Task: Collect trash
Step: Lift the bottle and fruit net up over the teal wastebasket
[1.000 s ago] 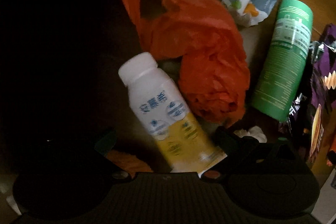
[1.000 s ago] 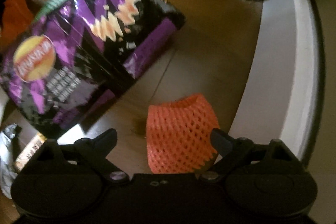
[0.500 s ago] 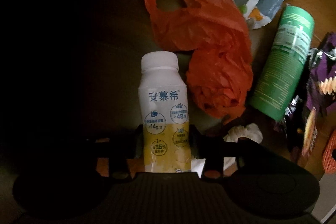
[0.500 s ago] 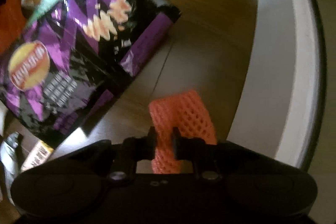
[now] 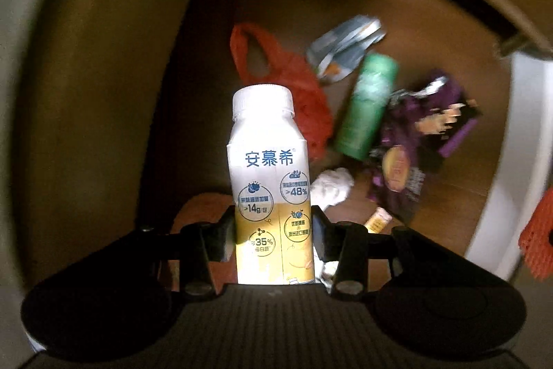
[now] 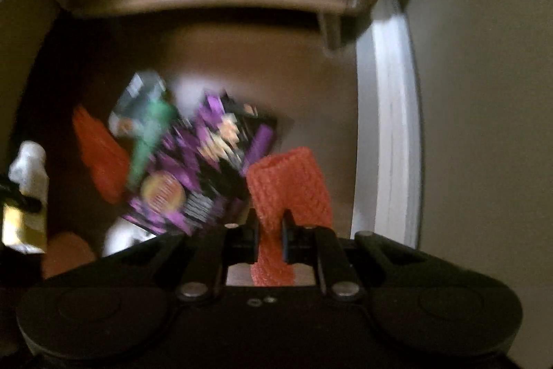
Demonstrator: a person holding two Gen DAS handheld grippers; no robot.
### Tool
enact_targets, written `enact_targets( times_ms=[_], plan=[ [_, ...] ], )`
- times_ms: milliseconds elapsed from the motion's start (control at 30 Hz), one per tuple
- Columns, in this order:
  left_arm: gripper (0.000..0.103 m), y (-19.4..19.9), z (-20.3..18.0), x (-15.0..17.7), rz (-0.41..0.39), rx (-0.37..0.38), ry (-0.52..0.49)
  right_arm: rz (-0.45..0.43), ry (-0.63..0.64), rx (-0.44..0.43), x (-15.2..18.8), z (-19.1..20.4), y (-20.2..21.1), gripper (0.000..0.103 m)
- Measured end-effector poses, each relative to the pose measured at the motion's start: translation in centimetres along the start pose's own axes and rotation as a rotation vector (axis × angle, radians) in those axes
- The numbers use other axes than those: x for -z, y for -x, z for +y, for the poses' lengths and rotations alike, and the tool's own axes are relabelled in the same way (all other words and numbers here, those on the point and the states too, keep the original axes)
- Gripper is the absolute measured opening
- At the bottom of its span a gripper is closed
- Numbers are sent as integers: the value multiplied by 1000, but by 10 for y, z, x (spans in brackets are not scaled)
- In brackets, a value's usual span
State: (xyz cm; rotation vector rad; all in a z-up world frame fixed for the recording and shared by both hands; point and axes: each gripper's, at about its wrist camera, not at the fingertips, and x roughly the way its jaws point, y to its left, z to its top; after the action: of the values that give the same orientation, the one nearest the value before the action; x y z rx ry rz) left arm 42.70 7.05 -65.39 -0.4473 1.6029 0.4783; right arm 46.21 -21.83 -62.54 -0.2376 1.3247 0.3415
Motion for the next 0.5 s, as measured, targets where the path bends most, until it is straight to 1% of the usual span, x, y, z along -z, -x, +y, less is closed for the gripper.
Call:
enact_targets(
  times_ms=[100, 333, 500],
  plan=[
    [42, 47, -4, -2, -36, 19, -21, -39, -22, -31, -15, 9, 52, 11],
    [43, 174, -11, -1, -134, 65, -69, -149, -67, -97, -51, 18, 178, 11],
    [43, 261, -12, -8, -222, 116, -99, -243, -67, -126, -75, 26, 253, 11]
  ],
)
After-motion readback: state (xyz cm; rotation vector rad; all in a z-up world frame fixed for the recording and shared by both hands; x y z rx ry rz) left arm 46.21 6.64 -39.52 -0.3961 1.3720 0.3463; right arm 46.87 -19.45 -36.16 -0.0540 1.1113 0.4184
